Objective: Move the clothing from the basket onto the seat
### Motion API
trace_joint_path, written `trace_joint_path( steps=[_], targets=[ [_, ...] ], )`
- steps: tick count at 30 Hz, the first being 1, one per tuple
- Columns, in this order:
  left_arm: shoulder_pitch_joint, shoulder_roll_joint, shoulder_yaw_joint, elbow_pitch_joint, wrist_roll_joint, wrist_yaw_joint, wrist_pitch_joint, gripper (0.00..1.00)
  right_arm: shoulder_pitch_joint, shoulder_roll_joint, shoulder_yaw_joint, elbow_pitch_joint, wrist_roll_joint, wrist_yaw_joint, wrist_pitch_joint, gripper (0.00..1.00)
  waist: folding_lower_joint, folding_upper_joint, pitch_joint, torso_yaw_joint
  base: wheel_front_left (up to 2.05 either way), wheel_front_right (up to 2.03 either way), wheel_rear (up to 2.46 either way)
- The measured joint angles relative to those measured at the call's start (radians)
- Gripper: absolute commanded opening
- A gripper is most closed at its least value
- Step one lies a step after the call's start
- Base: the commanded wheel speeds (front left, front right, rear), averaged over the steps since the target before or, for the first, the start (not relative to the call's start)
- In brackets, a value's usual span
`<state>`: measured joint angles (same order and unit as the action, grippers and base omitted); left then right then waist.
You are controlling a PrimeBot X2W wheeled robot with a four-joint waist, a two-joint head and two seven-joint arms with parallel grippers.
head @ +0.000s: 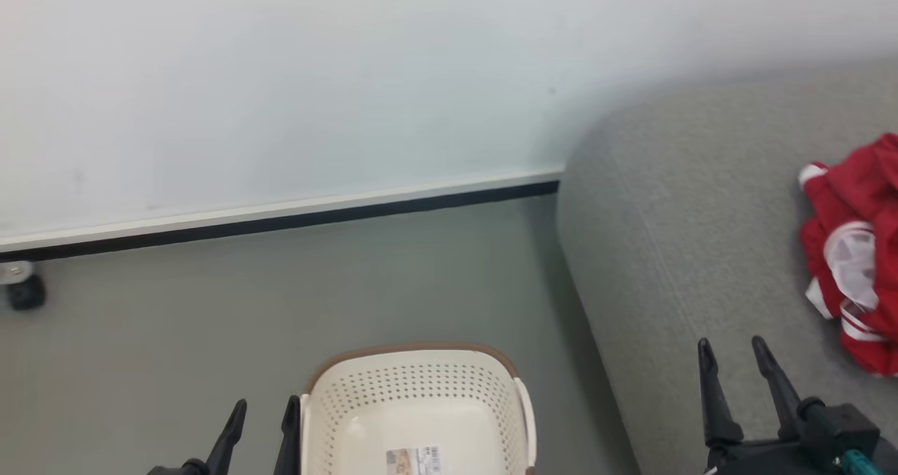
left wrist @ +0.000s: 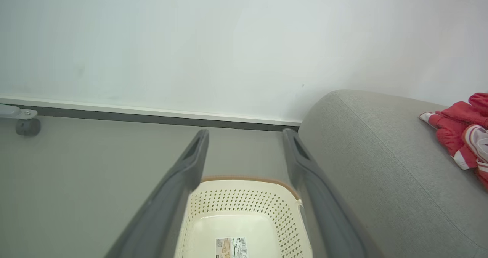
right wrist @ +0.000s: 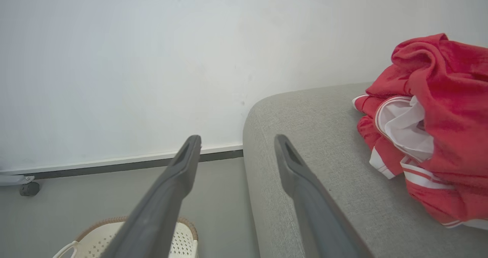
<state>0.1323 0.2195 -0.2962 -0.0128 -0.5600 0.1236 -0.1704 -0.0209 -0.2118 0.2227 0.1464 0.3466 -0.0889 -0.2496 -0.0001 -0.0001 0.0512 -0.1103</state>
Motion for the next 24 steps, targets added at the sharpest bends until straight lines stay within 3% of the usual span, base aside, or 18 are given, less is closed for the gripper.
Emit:
trace_joint_path(
  steps=[14,15,24],
  targets=[
    [0.067,0.024,0.029,0.043,0.026,0.001,-0.025,1.00,0.089,0.024,0.039,-0.055,-0.061,-0.018,0.000,1.00,0.0000,-0.0001,-0.102,0.140,0.00,0.00,0.00],
    [0.067,0.023,0.025,0.045,0.026,0.001,-0.025,0.00,0.100,0.024,0.038,-0.055,-0.065,-0.018,0.001,0.00,0.0000,0.0000,-0.106,0.146,0.00,0.00,0.00],
    [0.085,-0.006,0.024,0.108,0.004,-0.002,-0.015,0.00,0.137,0.048,0.042,0.015,-0.049,-0.015,0.012,0.00,0.0001,-0.0001,-0.106,0.147,0.00,0.00,0.00]
  ],
)
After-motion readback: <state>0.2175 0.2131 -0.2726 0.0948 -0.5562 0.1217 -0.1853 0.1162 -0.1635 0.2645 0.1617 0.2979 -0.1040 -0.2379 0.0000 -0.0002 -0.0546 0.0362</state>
